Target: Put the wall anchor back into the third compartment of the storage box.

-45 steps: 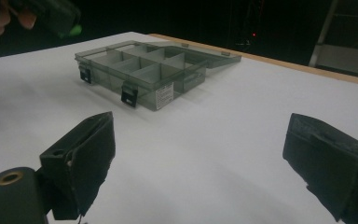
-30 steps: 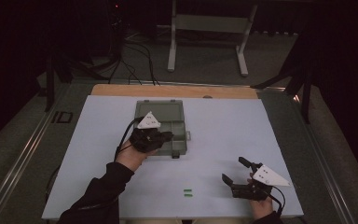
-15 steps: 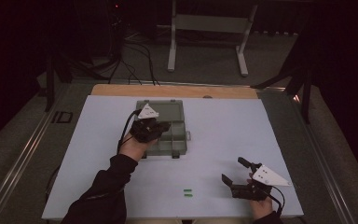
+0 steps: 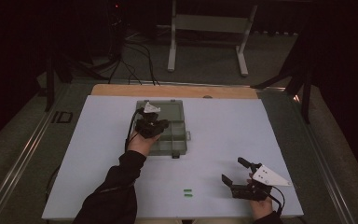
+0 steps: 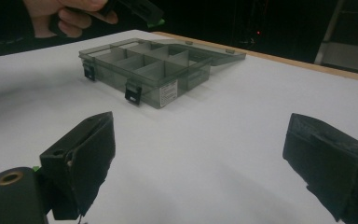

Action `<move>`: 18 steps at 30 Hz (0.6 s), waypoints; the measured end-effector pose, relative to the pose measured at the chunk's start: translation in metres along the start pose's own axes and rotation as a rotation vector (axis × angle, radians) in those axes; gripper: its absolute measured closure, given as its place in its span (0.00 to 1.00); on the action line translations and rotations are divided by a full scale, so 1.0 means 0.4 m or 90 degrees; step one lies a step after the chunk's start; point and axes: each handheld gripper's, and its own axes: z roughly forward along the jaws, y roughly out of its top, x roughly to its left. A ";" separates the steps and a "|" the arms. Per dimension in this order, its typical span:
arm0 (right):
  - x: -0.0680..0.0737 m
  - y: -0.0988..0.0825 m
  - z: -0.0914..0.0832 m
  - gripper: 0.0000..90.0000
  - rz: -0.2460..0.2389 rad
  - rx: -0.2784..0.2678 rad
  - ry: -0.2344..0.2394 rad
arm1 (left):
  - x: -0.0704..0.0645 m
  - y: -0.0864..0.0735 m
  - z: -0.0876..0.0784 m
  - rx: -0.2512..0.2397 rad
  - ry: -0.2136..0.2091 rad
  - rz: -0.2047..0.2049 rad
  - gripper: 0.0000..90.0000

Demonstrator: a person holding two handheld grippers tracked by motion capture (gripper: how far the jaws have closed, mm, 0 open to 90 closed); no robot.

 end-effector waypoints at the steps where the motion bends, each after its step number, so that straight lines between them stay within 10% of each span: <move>1: 0.000 0.000 0.000 0.11 0.000 0.000 0.000 | 0.000 -0.001 0.006 0.005 0.006 -0.004 0.92; 9: 0.000 -0.002 0.002 0.10 0.000 0.003 0.004 | 0.011 -0.019 0.056 0.056 0.043 -0.069 0.92; 18: -0.001 -0.003 0.002 0.11 0.002 0.005 0.007 | 0.016 -0.026 0.091 0.102 0.063 -0.079 0.92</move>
